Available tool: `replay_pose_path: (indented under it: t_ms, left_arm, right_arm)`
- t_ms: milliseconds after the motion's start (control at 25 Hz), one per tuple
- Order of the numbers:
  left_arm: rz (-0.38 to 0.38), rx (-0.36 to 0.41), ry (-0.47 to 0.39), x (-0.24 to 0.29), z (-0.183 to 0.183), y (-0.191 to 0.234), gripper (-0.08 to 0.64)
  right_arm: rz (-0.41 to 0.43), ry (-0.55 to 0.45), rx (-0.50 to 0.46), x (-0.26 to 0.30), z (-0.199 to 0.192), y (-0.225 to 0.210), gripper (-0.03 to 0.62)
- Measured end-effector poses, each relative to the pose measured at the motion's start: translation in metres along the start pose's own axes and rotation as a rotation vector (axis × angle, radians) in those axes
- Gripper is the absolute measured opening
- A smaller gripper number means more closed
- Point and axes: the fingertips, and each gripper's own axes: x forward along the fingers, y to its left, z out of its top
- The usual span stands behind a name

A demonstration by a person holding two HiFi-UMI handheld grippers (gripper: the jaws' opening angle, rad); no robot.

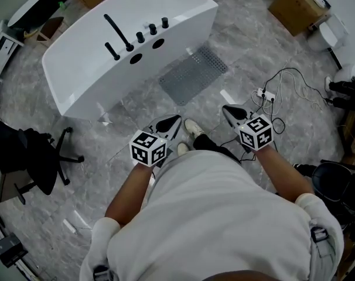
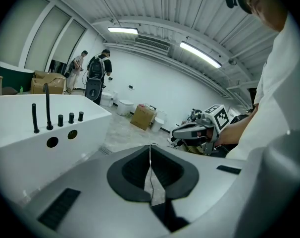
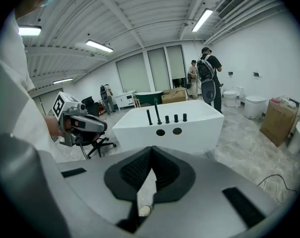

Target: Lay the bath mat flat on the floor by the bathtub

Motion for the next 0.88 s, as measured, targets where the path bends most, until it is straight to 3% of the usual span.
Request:
replay_pose_path:
  t_ms: [880]
  left_arm:
    - [0.008, -0.025, -0.007, -0.007, -0.019, -0.008, 0.02]
  right_arm:
    - [-0.005, 0.028, -0.028, -0.012, -0.019, 0.013, 0.009]
